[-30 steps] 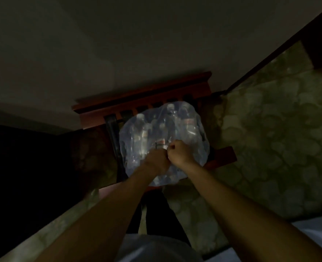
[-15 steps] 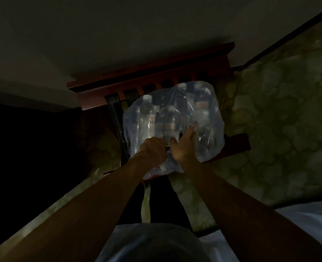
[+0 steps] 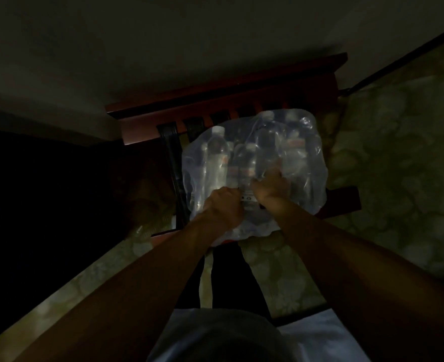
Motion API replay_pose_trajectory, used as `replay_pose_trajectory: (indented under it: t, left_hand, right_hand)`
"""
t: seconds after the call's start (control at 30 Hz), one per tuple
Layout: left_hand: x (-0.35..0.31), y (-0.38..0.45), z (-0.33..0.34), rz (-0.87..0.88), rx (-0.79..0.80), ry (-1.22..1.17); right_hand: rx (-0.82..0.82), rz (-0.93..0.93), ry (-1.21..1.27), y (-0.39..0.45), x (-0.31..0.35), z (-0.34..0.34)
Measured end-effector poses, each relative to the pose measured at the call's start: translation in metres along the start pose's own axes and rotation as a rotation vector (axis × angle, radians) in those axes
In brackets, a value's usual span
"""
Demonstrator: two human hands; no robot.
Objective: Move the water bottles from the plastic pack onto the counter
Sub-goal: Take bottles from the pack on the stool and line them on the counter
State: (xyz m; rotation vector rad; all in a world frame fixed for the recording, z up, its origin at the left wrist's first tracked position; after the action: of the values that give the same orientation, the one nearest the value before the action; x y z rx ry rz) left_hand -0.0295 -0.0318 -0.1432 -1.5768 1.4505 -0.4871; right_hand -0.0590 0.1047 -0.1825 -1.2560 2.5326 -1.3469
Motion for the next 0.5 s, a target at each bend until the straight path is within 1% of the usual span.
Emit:
replay_pose_trajectory:
  t: [0.07, 0.17, 0.23, 0.3, 0.33, 0.4, 0.47, 0.5]
  left_hand:
    - [-0.001, -0.002, 0.001, 0.009, 0.010, 0.001]
    - [-0.001, -0.004, -0.001, 0.035, 0.001, -0.001]
    - [-0.001, -0.004, -0.003, 0.040, -0.003, -0.041]
    - [-0.002, -0.005, -0.003, 0.044, 0.005, -0.062]
    - [-0.003, -0.005, -0.003, 0.047, 0.005, -0.065]
    - [-0.003, -0.004, -0.002, 0.045, 0.020, -0.105]
    - [-0.001, -0.004, -0.002, 0.024, 0.036, -0.158]
    - [-0.001, -0.005, -0.002, 0.012, 0.051, -0.186]
  right_hand:
    - [-0.019, 0.039, 0.027, 0.008, -0.001, 0.003]
    - [0.014, 0.083, 0.014, 0.016, -0.004, 0.006]
    - [0.027, 0.062, -0.036, 0.018, -0.005, 0.006]
    - [0.021, 0.056, -0.024, 0.015, -0.007, 0.003]
    - [0.020, 0.067, 0.014, 0.013, -0.009, 0.001]
    - [0.050, 0.101, 0.168, 0.005, -0.015, 0.002]
    - [0.115, 0.123, 0.353, -0.007, -0.018, 0.005]
    - [0.150, 0.131, 0.405, -0.012, -0.019, 0.005]
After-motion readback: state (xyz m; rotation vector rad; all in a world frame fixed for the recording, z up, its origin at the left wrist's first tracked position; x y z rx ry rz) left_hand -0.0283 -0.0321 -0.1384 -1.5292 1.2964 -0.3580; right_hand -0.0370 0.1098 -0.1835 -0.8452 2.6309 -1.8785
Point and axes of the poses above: each hand's wrist, its own y-axis towards the middle knuckle, its own z-axis out of the palm, x = y × z, the point moved 9 cm from there along y, towards the middle knuckle, and after that the axes turned 5 degrees about -z, right-handed, at the moved point
